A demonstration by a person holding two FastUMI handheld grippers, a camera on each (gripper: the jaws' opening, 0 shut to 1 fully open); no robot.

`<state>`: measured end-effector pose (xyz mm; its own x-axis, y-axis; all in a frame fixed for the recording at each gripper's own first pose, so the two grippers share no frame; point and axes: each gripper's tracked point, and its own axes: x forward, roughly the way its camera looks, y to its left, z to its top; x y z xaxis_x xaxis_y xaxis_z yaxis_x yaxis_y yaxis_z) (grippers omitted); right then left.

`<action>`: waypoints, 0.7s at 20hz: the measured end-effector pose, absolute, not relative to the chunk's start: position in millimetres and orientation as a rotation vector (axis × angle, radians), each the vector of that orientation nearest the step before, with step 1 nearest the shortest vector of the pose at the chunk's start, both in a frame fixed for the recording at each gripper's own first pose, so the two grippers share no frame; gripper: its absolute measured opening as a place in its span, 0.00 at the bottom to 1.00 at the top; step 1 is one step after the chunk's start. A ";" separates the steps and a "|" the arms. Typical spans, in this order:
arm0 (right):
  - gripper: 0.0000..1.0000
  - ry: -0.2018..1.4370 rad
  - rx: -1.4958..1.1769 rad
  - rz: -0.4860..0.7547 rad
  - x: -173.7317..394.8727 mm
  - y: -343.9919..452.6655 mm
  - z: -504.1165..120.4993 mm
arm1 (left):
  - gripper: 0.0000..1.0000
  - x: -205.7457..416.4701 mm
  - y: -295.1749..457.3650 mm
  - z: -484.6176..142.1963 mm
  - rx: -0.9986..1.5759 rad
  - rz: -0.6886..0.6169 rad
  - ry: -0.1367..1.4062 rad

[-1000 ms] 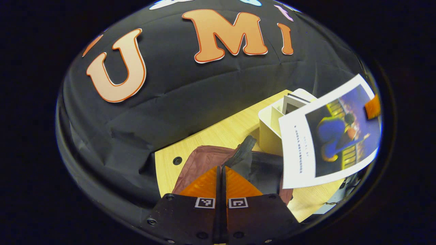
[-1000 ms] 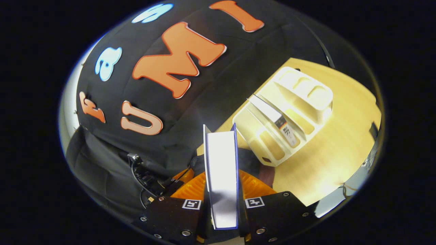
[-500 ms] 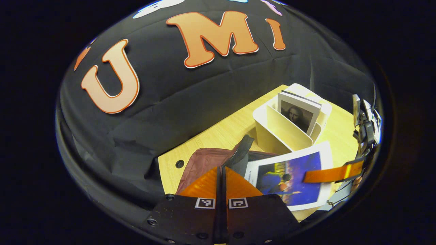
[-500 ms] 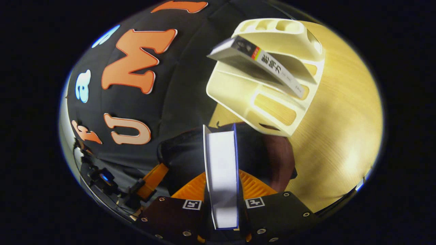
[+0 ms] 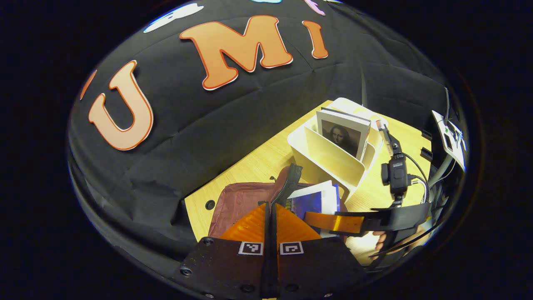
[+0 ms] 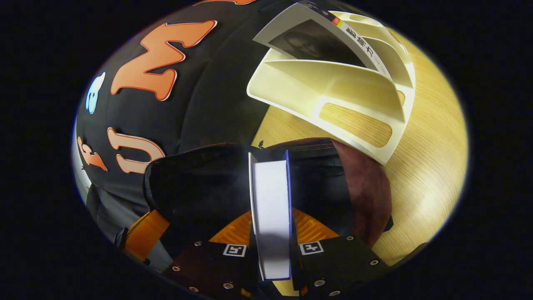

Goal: Open the schoolbag, grab two books from the bookshelf and put them into the schoolbag.

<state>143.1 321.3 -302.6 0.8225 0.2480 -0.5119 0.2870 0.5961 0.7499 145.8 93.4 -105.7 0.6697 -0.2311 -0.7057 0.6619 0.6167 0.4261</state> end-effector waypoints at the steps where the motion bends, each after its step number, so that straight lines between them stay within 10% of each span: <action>1: 0.32 0.631 0.942 -0.035 146.3 325.2 -308.7 | 0.00 143.6 88.9 -107.6 0.717 -0.572 0.658; 5: 0.21 0.661 0.977 -0.070 160.9 336.2 -322.7 | 0.00 153.2 96.2 -103.8 0.756 -0.558 0.646; 12: 0.38 0.853 0.962 -0.179 134.7 326.1 -350.1 | 0.01 171.9 114.1 -100.3 0.715 -0.504 0.668; 14: 0.96 0.884 0.968 -0.181 127.9 325.4 -350.2 | 0.01 174.9 116.0 -103.3 0.705 -0.502 0.675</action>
